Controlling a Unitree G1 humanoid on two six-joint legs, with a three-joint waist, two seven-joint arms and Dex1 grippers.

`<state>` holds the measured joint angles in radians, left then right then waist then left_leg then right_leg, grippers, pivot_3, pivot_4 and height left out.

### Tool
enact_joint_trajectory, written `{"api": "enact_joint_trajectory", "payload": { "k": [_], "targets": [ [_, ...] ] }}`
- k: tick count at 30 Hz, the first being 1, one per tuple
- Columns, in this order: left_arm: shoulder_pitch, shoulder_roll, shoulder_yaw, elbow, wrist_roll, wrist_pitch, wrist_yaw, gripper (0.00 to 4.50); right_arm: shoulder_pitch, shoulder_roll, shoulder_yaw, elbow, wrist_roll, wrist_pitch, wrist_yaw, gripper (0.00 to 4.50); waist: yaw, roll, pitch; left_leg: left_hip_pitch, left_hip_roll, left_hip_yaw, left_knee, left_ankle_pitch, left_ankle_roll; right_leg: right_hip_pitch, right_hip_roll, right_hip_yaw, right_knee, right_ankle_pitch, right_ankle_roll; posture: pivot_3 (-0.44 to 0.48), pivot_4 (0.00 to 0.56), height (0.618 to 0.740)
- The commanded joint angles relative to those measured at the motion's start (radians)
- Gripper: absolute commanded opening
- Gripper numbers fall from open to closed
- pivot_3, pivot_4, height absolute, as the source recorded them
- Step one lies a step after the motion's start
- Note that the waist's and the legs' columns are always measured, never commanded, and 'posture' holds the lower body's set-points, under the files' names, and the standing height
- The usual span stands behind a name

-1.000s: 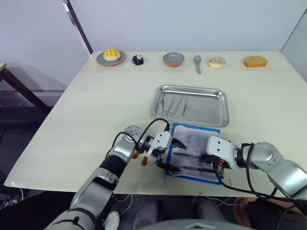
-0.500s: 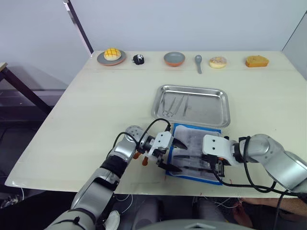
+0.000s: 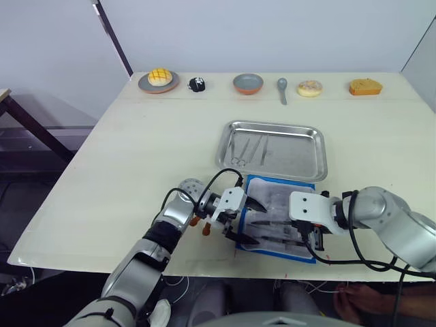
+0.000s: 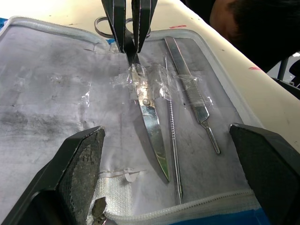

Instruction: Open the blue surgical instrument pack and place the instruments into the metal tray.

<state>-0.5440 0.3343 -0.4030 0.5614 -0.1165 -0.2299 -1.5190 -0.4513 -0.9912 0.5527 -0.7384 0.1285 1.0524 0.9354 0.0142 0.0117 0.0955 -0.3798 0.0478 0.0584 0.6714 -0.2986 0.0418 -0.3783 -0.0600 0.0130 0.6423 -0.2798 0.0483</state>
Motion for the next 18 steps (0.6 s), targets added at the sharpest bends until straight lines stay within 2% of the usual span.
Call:
{"api": "enact_joint_trajectory", "payload": {
  "k": [1,9,18],
  "targets": [
    [0.09,-0.014,-0.083,0.104,0.083,0.049,0.007,4.5,0.007,-0.032,-0.034,-0.03,0.008,-0.011,0.01,0.03,0.0,0.0,0.0,0.0,-0.001,0.0,0.0,0.0,0.0,0.0,-0.001,0.0,0.0,0.0,0.0,0.0,0.15,0.732],
    [0.086,-0.023,-0.078,0.115,0.088,0.044,0.009,4.5,0.114,-0.136,-0.146,-0.035,0.035,-0.059,0.018,0.03,0.001,0.0,0.0,-0.001,-0.008,-0.001,-0.001,0.0,0.0,0.0,-0.008,-0.001,-0.001,-0.001,0.002,0.0,0.15,0.732],
    [0.08,-0.031,-0.075,0.127,0.093,0.034,0.007,4.5,0.39,-0.268,-0.454,-0.059,0.092,-0.14,0.052,0.03,0.004,0.0,0.0,-0.002,-0.009,-0.003,-0.001,0.0,0.0,0.001,-0.01,-0.003,-0.001,-0.003,0.006,0.0,0.15,0.732]
  ]
}}
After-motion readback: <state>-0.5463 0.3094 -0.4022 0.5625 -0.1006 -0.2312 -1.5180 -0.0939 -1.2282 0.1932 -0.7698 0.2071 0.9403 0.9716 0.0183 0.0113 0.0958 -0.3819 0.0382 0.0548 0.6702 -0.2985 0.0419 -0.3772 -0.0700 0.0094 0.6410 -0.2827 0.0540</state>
